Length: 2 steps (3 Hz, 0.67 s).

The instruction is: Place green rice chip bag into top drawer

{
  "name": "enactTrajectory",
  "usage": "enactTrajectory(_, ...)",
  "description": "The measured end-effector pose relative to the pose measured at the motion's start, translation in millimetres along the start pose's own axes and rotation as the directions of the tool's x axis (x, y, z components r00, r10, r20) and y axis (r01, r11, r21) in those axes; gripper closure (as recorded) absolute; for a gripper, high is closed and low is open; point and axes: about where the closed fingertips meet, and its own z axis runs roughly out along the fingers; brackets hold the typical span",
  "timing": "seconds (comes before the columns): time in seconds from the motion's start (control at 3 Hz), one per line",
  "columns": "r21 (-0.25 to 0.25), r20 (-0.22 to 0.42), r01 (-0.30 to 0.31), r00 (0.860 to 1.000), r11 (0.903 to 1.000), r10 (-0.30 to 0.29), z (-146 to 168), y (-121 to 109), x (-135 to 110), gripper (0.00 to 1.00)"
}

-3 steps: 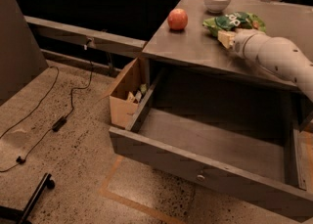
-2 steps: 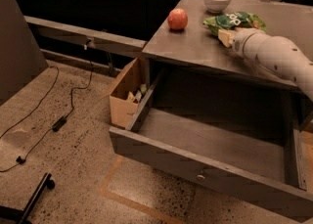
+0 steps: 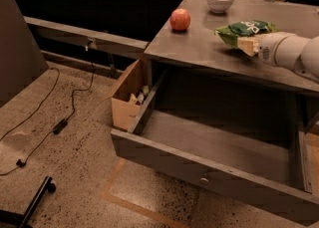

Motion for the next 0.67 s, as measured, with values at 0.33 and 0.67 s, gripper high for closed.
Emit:
enactTrajectory(0.33, -0.071, -0.065, 0.042, 0.997, 0.9966, -0.047, -55, 32, 25, 1.0)
enactTrajectory(0.67, -0.151, -0.083, 0.077, 0.993, 0.9855, -0.09, -111, 61, 45, 1.0)
